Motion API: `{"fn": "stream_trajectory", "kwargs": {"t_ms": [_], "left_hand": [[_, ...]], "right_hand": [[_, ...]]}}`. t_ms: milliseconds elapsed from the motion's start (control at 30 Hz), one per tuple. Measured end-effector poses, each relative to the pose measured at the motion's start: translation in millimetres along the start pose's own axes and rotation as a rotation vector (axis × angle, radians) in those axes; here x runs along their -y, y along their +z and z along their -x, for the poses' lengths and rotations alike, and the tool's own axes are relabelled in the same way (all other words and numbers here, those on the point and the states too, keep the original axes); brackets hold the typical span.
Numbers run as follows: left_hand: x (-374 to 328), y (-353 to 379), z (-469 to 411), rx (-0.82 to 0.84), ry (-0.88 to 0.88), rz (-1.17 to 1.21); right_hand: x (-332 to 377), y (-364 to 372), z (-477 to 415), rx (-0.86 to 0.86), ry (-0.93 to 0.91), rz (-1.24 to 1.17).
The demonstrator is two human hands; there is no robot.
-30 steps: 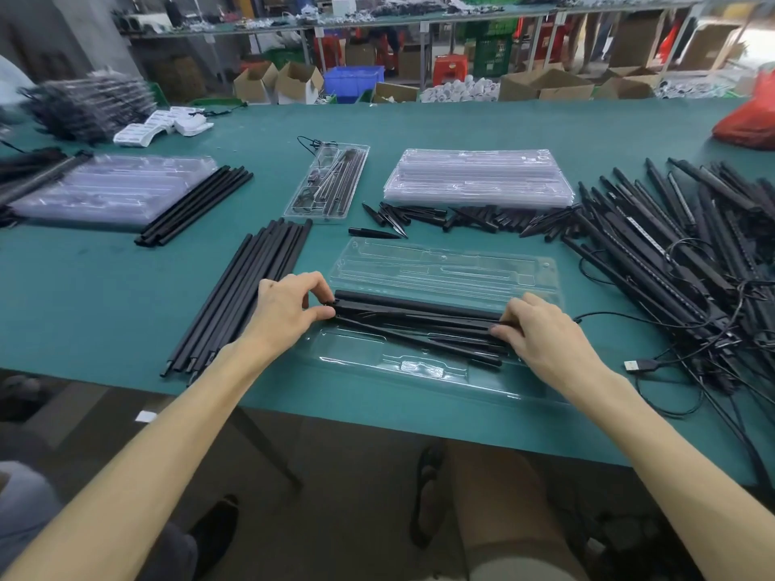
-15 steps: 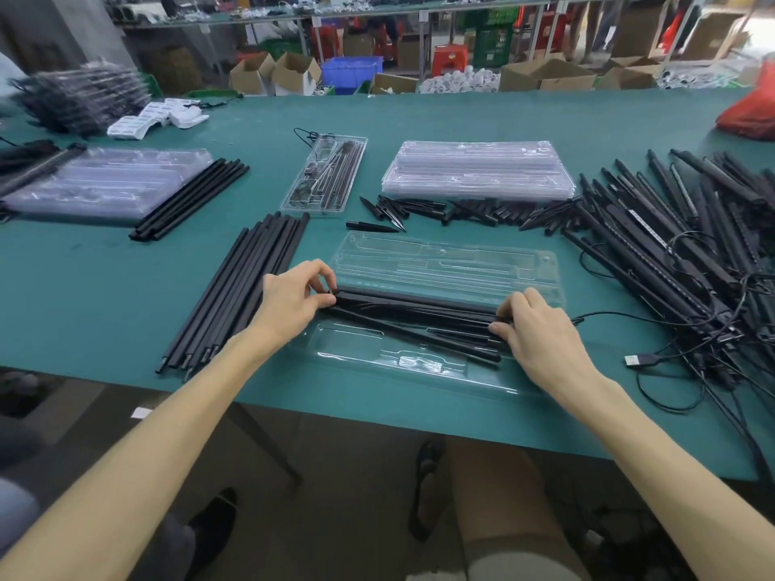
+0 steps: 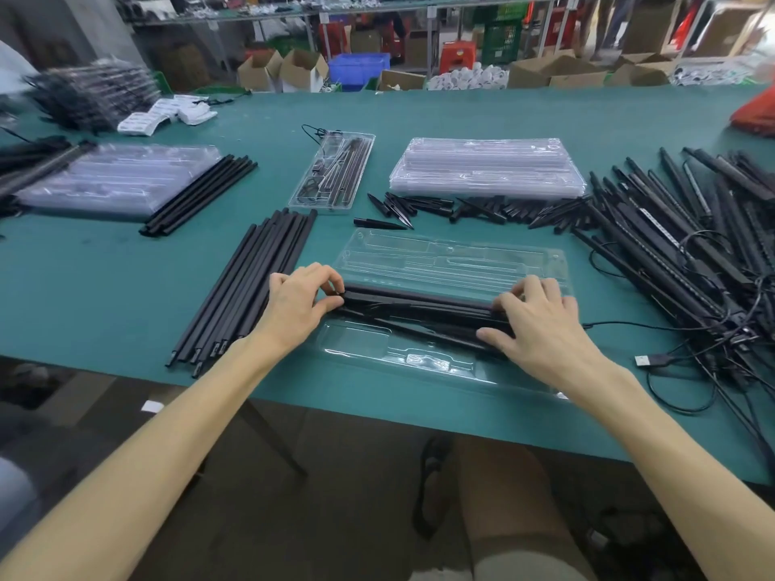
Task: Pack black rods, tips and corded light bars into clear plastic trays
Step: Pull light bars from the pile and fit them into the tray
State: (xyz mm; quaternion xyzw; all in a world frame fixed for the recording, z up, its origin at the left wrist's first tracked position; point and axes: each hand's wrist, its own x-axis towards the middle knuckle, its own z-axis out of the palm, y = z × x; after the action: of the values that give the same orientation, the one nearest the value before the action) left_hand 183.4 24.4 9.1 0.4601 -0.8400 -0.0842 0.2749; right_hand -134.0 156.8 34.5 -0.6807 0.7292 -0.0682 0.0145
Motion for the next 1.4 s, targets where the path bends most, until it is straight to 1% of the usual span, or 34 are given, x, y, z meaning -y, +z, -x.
{"fn": "stream_trajectory", "kwargs": {"t_ms": [67,200,267,367,433,500,567,633,733,833,967,1067,1233,1333,1400], "left_hand": [[0.5,1.4,1.6,-0.010,-0.048,0.030],[-3.3,4.6,4.3,-0.023,-0.208,0.143],[-4.6,5.2,4.6,-0.022,-0.270,0.156],[-5.1,4.1,2.4,0.024,-0.344,0.130],[-5.4,4.0,-1.1,0.043,-0.377,0.131],[-5.9,4.8,-4.0,0.046,-0.421,0.189],[-6.3,6.2,-3.7,0.048,-0.477,0.293],[-6.0,8.0,-0.9,0.035,-0.507,0.350],[-8.9,9.0,3.8,0.021,-0.513,0.379],[-10.3,9.1,0.9,0.056,-0.514,0.335],[-10.4,11.0,-1.8,0.093,-0.537,0.305],[-8.6,13.2,-1.4,0.092,-0.539,0.327],[-6.3,15.6,-1.6,0.057,-0.537,0.358],[-7.5,15.2,-2.0,0.060,-0.531,0.357],[-8.1,15.7,-1.7,0.053,-0.533,0.353]], "right_hand": [[9.7,-3.2,-3.3,-0.004,-0.063,-0.049],[45.5,-8.2,-23.0,-0.048,-0.181,-0.200],[71.0,-8.1,-40.4,-0.056,-0.220,-0.267],[110.8,-1.5,-68.6,-0.015,-0.269,-0.276],[133.3,6.5,-83.1,0.012,-0.277,-0.318],[148.5,15.7,-92.1,0.039,-0.266,-0.389],[154.5,23.8,-96.8,0.077,-0.218,-0.532],[155.1,29.6,-97.7,0.079,-0.176,-0.661],[153.5,35.8,-91.3,0.016,-0.223,-0.631],[154.6,38.9,-88.5,-0.041,-0.250,-0.555],[155.7,38.4,-92.8,-0.036,-0.248,-0.444],[155.9,40.7,-93.6,-0.041,-0.236,-0.389],[158.0,43.3,-96.1,-0.076,-0.159,-0.469],[157.0,39.5,-99.1,-0.090,-0.094,-0.494],[157.0,37.5,-101.1,-0.081,-0.084,-0.478]]}}
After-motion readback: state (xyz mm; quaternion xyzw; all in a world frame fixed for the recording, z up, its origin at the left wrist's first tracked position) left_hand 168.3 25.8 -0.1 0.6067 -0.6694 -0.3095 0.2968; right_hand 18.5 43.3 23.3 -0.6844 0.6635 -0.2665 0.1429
